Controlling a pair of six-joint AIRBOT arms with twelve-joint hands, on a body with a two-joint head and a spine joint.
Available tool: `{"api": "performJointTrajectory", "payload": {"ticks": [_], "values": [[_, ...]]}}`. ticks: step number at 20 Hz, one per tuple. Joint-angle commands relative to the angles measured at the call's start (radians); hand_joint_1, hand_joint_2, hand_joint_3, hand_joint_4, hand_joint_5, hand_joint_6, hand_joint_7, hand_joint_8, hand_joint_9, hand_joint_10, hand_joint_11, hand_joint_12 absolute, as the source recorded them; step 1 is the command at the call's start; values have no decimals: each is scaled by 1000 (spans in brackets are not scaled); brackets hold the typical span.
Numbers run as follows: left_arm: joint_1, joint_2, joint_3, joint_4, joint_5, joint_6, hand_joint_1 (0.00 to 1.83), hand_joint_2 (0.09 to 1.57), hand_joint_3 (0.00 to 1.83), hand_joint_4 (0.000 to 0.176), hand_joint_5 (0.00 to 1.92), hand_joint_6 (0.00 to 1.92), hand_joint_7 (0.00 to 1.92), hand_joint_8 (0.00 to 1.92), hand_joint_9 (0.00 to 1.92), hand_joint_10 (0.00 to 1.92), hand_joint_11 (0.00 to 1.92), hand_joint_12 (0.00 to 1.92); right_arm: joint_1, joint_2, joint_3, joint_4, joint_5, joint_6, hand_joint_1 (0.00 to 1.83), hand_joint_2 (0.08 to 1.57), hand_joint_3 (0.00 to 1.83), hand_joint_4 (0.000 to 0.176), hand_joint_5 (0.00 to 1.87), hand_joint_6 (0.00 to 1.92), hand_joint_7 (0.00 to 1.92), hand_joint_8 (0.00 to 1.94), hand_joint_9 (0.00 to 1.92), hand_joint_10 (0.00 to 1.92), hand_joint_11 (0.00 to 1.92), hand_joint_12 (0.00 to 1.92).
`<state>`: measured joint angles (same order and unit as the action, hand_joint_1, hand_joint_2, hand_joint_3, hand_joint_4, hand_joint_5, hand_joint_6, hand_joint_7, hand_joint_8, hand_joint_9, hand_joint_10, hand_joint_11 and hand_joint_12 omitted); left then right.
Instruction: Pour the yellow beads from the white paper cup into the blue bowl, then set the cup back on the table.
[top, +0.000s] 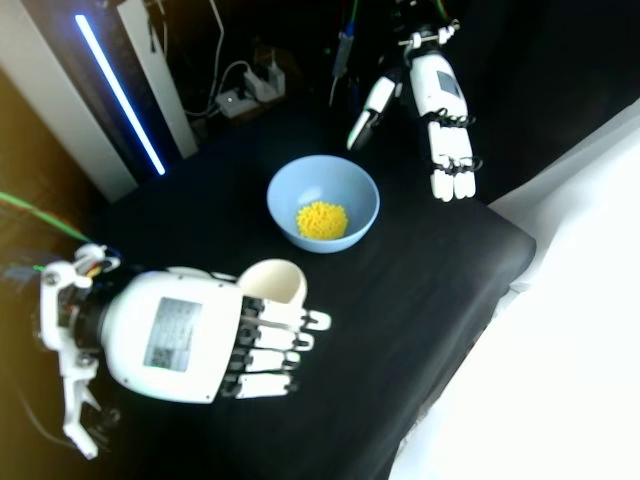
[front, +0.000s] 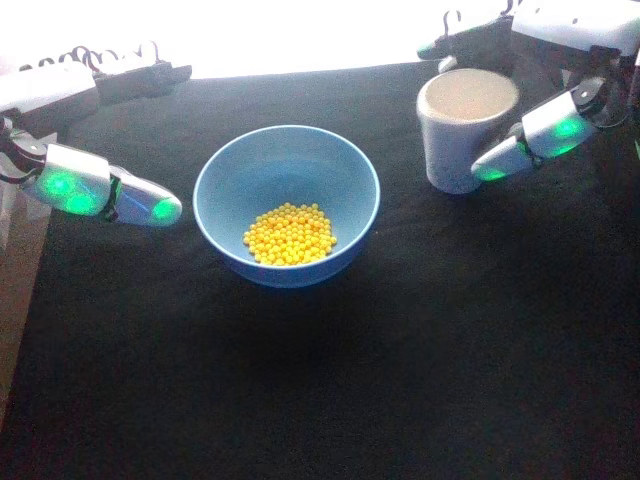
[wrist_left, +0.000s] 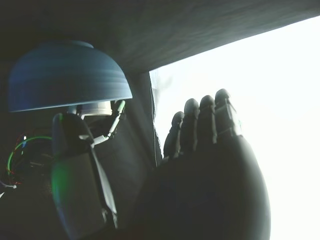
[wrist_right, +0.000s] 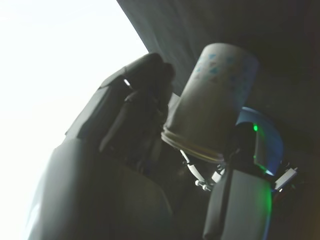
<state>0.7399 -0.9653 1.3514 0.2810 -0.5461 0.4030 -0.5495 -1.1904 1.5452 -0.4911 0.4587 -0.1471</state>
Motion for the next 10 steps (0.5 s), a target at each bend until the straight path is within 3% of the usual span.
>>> {"api": "performJointTrajectory", "payload": {"ticks": [1,2,3,4,6,7,8,9,10], "values": [[-11,7,0,-30,-104,-5,729,859,2,27,62,2,160,7,60,9,0,0,10,2,0,31,93,3,979,710,0,97,40,0,279,0,450,0,275,1214],[-11,8,0,-30,-104,-5,707,848,0,27,74,6,173,11,78,15,0,0,10,4,-2,31,93,3,966,679,0,136,7,0,163,0,482,15,412,1234],[-11,8,0,-30,-104,-5,705,845,0,35,71,4,183,14,74,12,0,0,10,5,-5,31,94,3,1000,678,0,151,1,0,58,0,267,2,82,1235],[-11,9,0,-30,-104,-5,689,849,0,36,66,2,173,7,61,5,0,0,10,7,-6,31,94,3,1043,674,0,172,0,0,1,0,19,1,2,731],[-11,9,0,-30,-104,-5,686,847,0,25,77,5,186,11,69,7,0,0,10,7,-6,32,94,3,1045,656,0,176,0,0,0,0,0,0,0,557],[-11,9,0,-30,-105,-5,686,847,0,25,77,5,186,11,69,7,0,0,10,7,-7,32,95,3,1045,656,0,176,0,0,0,0,0,0,0,557],[-11,9,0,-30,-105,-5,681,838,0,44,73,3,182,7,78,9,0,0,10,8,-9,32,96,3,1010,629,0,176,0,0,0,0,0,0,0,437],[-11,9,0,-30,-105,-5,670,840,0,39,75,3,174,3,70,5,0,0,10,8,-11,32,97,3,989,620,1,176,0,0,0,0,0,0,0,280],[-11,10,0,-30,-105,-5,670,840,0,39,75,3,174,3,70,5,0,0,10,11,-13,32,101,3,989,620,1,176,0,0,0,0,0,0,0,280]]}}
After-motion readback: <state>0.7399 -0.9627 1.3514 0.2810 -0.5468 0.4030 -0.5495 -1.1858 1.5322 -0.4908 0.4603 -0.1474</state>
